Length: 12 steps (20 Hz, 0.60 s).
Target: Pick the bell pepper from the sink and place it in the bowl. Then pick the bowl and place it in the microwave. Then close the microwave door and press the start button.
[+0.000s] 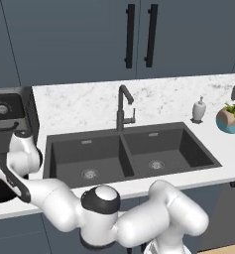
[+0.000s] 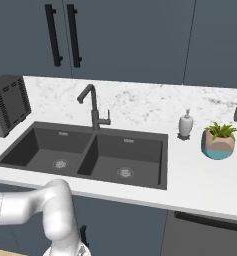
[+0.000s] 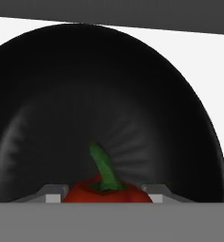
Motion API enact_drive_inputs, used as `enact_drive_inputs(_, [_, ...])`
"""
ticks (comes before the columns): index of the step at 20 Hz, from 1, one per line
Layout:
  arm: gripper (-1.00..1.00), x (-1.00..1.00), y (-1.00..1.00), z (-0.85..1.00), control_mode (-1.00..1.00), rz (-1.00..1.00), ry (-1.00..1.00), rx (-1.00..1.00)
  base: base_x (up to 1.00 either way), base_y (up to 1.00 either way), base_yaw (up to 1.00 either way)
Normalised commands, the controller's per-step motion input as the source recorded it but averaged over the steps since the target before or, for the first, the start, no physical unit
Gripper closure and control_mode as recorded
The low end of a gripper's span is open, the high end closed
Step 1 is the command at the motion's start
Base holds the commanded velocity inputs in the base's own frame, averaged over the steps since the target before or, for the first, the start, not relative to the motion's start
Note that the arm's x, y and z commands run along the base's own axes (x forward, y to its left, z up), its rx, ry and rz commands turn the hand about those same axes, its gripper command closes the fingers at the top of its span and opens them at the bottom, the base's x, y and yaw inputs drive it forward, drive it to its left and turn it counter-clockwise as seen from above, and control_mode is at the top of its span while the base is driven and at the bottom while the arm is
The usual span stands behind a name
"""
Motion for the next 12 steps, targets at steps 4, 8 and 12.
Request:
enact_drive_inputs(4, [-1.0, 0.29, 0.4, -0.13, -1.0, 0.0, 0.0, 0.0, 0.0, 0.0, 0.0])
enact_drive_inputs(8, [-1.0, 0.14, 0.25, 0.0, -1.0, 0.0, 0.0, 0.0, 0.0, 0.0, 0.0])
enact_drive_inputs(12, [-1.0, 0.01, 0.08, 0.0, -1.0, 0.0, 0.0, 0.0, 0.0, 0.0, 0.0])
